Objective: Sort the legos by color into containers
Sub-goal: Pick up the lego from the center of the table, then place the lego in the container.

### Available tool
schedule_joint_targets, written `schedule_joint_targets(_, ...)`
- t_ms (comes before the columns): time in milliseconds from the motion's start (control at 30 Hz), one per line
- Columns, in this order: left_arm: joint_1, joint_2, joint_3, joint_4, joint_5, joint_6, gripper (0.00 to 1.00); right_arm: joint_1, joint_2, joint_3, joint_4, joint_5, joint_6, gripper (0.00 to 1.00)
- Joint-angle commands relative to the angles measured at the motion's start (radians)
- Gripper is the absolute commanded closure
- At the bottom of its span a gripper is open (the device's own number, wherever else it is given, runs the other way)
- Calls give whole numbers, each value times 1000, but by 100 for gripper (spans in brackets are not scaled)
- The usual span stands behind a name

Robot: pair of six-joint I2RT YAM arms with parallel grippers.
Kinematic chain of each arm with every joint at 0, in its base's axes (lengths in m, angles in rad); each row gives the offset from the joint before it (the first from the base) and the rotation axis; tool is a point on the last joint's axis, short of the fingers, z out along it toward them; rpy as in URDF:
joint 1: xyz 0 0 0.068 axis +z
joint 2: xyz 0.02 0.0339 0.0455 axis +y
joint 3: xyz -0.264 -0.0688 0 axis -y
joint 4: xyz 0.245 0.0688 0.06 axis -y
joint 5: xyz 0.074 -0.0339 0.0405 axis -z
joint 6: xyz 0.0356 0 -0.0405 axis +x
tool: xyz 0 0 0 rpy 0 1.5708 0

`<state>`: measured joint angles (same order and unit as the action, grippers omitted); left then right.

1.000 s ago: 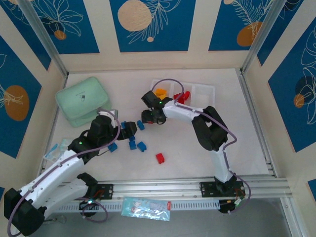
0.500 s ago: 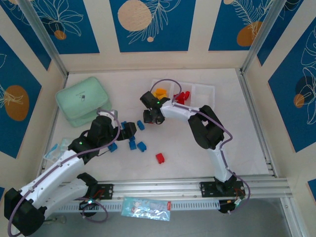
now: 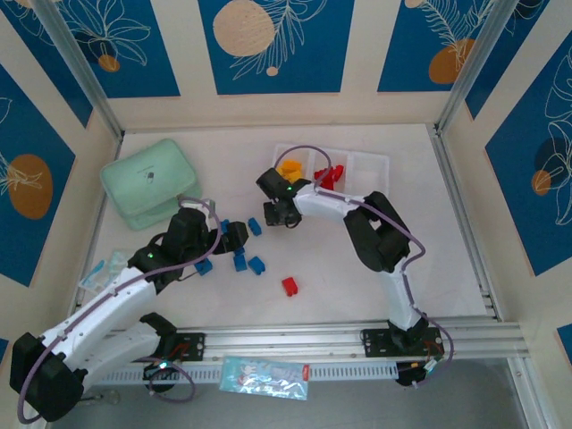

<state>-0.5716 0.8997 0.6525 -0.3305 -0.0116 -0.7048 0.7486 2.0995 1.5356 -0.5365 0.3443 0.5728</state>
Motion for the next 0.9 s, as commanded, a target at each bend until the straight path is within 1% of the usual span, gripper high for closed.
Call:
schedule_joint_targets(0,12,-7,17,6,12,14,1,11,-106,-41,-4,7,-20,67)
schedule_joint_targets(267,12,2,35,-3,51,9,1,-15,-324,-164,-17,-4,-47,68)
schedule_joint_targets(367,12,19,41,14,61,4,1,-61,-407,-196,-28,-21,-58,67)
schedule_joint_targets(433,10,37,45,30,76,-5,1,-110,-432,-185,-54,-61,-71,67)
schedule_joint_targets(467,10,47,46,50,90,-10,1,-132,-440,-178,-68,-62,-80,67)
schedule_joint_targets(533,7,71,45,87,112,-15,1,-176,-451,-167,-80,-52,-97,67)
schedule_joint_targets(633,0,120,62,114,132,-23,1,-254,-440,-129,-82,-83,-120,67)
schedule_joint_targets(700,-8,157,78,135,144,-25,1,-300,-401,-83,-94,-96,-136,67)
schedule_joint_targets(867,-29,241,117,184,166,-24,1,-366,-286,29,-96,-76,-168,67)
